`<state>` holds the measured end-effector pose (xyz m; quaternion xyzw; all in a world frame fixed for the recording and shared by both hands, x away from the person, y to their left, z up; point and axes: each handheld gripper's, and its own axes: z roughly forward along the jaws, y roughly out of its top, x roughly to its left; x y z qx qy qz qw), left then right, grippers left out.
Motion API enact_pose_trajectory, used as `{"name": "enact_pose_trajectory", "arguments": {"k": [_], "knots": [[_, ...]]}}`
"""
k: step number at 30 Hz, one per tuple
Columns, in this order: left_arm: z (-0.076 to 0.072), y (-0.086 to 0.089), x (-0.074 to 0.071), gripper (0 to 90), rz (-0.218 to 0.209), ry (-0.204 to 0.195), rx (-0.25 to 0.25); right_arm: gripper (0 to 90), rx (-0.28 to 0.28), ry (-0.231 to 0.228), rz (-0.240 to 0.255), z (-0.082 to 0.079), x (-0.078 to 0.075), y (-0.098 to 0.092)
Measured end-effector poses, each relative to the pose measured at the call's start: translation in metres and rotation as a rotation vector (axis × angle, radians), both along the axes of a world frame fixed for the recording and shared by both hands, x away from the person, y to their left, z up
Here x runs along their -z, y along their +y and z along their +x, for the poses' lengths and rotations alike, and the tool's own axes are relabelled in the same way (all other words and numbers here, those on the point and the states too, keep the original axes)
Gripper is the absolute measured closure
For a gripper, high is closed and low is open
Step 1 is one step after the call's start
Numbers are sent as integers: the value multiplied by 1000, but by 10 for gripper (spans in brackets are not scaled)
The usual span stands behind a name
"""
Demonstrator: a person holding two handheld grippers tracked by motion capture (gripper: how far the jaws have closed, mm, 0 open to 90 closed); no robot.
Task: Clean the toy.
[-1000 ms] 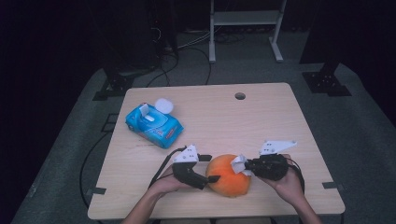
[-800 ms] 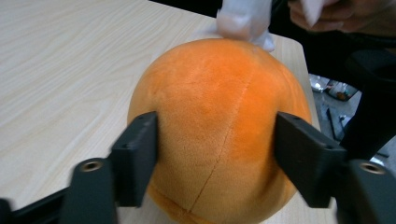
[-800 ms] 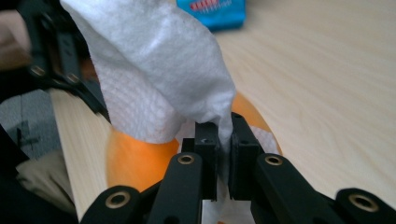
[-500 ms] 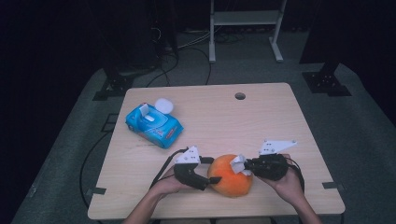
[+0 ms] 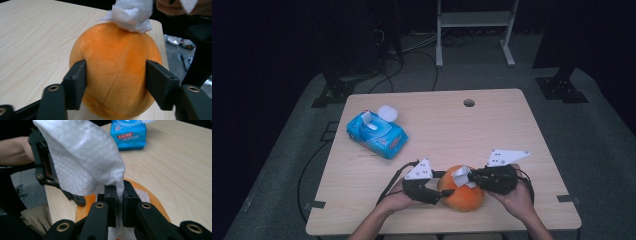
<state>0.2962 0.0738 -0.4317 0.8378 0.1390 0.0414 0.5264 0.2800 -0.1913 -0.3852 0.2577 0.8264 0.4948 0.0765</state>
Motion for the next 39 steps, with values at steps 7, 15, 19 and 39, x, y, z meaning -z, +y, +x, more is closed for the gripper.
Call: {"name": "enact_pose_trajectory", "arguments": {"k": [7,15,19,39], "knots": [[0,-2,2,328,-24,0,-11,839,16,57,-8,5,9,-15],[-11,-12,-5,402,-3,-56,23,836,-22,-6,-15,-2,-11,2],[-8,-10,-2,283,-8,-37,-2,839,-7,1,-55,1,-4,0],[-12,-16,-2,381,16,-59,-2,840,18,-14,-87,-6,-13,-2]]}}
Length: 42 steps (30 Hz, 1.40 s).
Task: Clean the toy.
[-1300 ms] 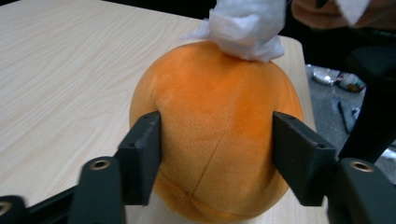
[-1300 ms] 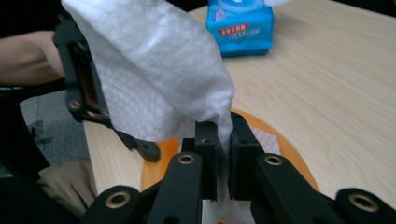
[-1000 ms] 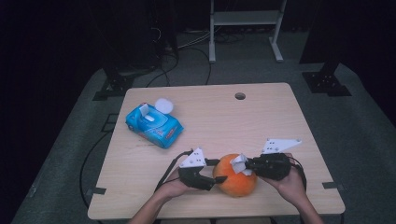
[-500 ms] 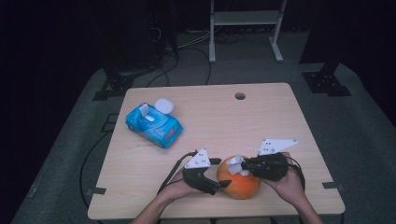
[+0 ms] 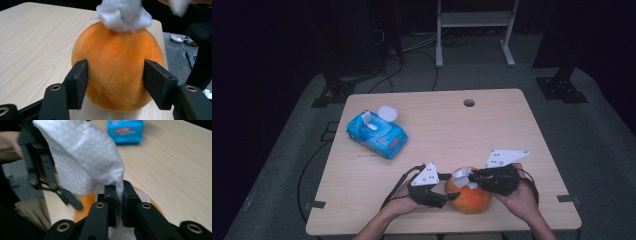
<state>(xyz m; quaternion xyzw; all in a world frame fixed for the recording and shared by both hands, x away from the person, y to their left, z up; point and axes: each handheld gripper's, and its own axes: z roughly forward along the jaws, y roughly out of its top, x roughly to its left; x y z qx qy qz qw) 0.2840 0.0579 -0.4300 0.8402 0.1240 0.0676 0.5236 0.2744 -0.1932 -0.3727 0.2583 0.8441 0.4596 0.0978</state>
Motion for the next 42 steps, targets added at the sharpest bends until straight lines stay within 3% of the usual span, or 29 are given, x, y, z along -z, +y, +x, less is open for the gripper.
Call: {"name": "enact_pose_trajectory", "arguments": {"k": [3,7,12,16,22,24,25,27,28,30,33,37,40,42], "knots": [[2,0,-1,306,-21,18,6,840,27,51,29,5,9,-15],[3,-2,0,244,-41,46,-5,841,11,57,25,3,10,-11],[2,-1,2,345,-21,39,-2,842,-2,52,7,2,10,-6],[1,0,3,382,-9,27,0,841,-5,42,25,2,8,-2],[5,6,6,380,0,38,4,842,18,40,16,5,7,-10],[7,9,6,354,-4,54,8,842,31,70,29,7,12,-16],[8,9,5,297,-10,55,9,842,30,86,43,8,16,-17],[8,9,0,262,-55,44,-2,842,26,91,47,9,18,-15],[8,8,-1,263,-78,52,3,843,-4,100,65,8,19,-8],[7,5,-2,274,-69,41,6,842,-18,98,66,7,20,-3],[9,7,7,322,-48,65,5,842,-31,81,41,6,20,6],[15,17,13,332,-28,96,-9,842,0,87,31,8,22,-5],[17,22,16,330,-31,117,-5,842,22,123,58,12,29,-17],[18,20,12,299,-32,100,-5,842,22,131,69,12,31,-17]]}}
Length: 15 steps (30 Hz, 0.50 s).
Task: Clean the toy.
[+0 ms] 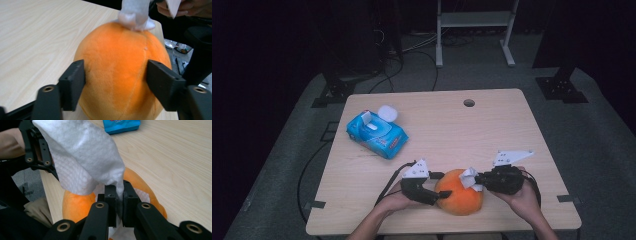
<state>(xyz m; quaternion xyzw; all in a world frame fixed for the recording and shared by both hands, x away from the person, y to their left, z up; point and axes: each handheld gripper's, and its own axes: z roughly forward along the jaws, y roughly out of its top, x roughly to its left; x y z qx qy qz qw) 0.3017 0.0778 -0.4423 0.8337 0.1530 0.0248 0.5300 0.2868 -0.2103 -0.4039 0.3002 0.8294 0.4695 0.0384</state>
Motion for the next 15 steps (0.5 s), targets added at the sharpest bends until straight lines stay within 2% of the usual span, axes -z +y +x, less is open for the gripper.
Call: {"name": "enact_pose_trajectory", "arguments": {"k": [2,3,4,5,7,10,14,15], "knots": [[0,-2,-4,256,-42,-8,0,841,-4,-18,-7,-1,-1,4],[0,-3,-5,259,-44,-7,-1,841,-13,-27,-4,-2,-3,8],[-1,-5,-4,259,-34,-14,-2,841,-13,-27,-4,-2,-3,8],[-1,-5,-3,299,-27,-14,1,840,-20,-39,-12,-3,-4,11],[-1,-4,1,310,-24,8,-3,841,-21,-36,-14,-3,-4,10],[0,-1,4,328,-15,17,-3,840,-18,-19,-8,-1,-1,4],[1,4,6,336,6,31,5,840,33,5,-12,3,4,-12],[2,6,6,337,10,36,10,840,52,-2,-14,3,3,-15]]}}
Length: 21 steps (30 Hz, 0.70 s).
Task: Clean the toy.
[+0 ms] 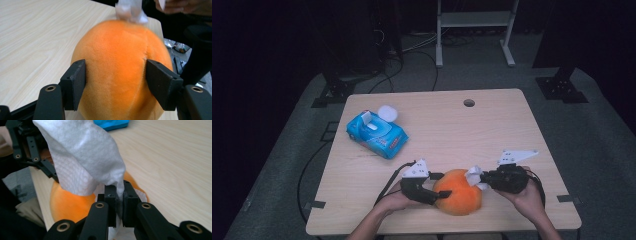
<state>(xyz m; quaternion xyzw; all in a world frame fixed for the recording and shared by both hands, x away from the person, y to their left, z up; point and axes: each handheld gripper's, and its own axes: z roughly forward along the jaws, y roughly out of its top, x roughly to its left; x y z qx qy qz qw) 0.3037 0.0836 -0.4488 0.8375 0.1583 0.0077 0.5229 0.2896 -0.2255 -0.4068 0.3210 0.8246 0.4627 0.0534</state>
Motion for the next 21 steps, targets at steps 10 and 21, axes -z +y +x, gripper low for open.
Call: {"name": "enact_pose_trajectory", "arguments": {"k": [10,21], "knots": [[0,-3,-10,288,-40,-52,11,839,-60,-47,33,-1,-6,29],[4,5,-1,326,-34,3,-11,840,-7,5,20,-1,5,3]]}}
